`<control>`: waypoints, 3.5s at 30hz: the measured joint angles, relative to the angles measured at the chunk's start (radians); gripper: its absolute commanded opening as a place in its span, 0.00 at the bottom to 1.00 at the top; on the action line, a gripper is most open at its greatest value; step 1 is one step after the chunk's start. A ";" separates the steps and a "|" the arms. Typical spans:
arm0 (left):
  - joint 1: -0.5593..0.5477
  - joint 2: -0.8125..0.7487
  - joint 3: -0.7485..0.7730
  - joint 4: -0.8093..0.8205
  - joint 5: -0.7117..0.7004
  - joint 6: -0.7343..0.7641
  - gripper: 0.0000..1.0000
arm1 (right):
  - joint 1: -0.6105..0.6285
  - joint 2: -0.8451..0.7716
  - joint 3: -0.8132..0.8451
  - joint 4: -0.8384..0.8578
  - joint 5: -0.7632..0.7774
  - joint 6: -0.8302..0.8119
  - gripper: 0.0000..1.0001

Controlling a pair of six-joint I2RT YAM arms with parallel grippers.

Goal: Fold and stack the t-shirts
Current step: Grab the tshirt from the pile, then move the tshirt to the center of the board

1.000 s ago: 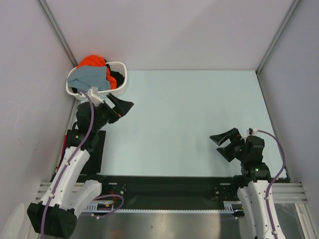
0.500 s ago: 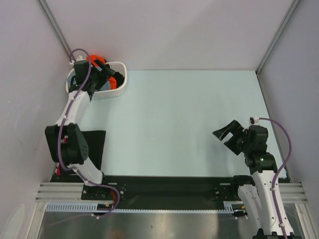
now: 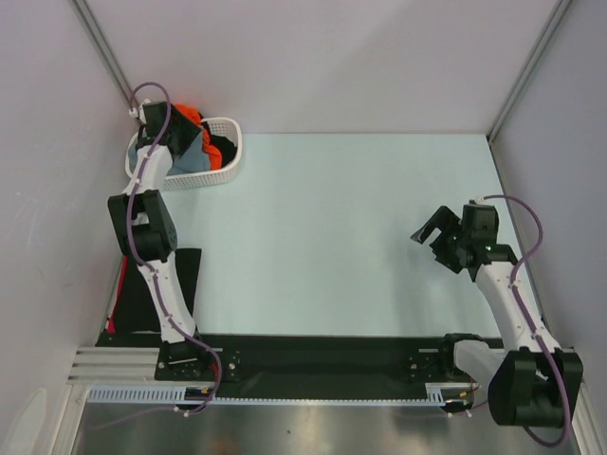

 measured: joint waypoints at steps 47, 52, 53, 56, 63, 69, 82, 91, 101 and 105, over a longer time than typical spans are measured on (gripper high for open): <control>-0.071 0.116 0.158 -0.253 -0.295 0.226 0.07 | -0.047 0.391 0.219 0.058 -0.038 -0.048 0.98; -0.064 0.111 0.148 -0.238 -0.255 0.202 0.00 | -0.049 0.405 0.242 0.026 -0.048 -0.079 0.96; -0.063 0.101 0.129 -0.225 -0.243 0.190 0.01 | -0.050 0.405 0.242 0.023 -0.053 -0.084 0.96; -0.059 0.042 0.040 -0.172 -0.192 0.136 0.00 | -0.039 0.406 0.246 0.011 -0.064 -0.103 0.96; -0.047 -0.227 -0.265 0.142 -0.004 -0.050 0.00 | 0.094 0.411 0.284 -0.020 -0.055 -0.163 0.97; -0.048 -0.447 -0.558 0.587 0.162 -0.309 0.00 | 0.185 0.382 0.272 -0.026 -0.053 -0.190 0.97; -0.154 -0.564 -0.438 0.578 0.430 -0.409 0.00 | 0.216 0.187 0.167 -0.025 -0.068 -0.158 0.95; -0.487 -0.994 -0.633 0.317 0.482 -0.208 0.16 | 0.217 0.160 0.152 -0.092 -0.094 -0.140 0.95; -0.602 -1.374 -1.059 -0.226 0.233 0.025 1.00 | 0.303 0.159 0.041 -0.117 -0.164 -0.136 0.98; -0.602 -1.413 -1.145 -0.359 0.160 0.080 0.90 | 0.360 0.161 0.038 -0.098 -0.177 -0.137 0.93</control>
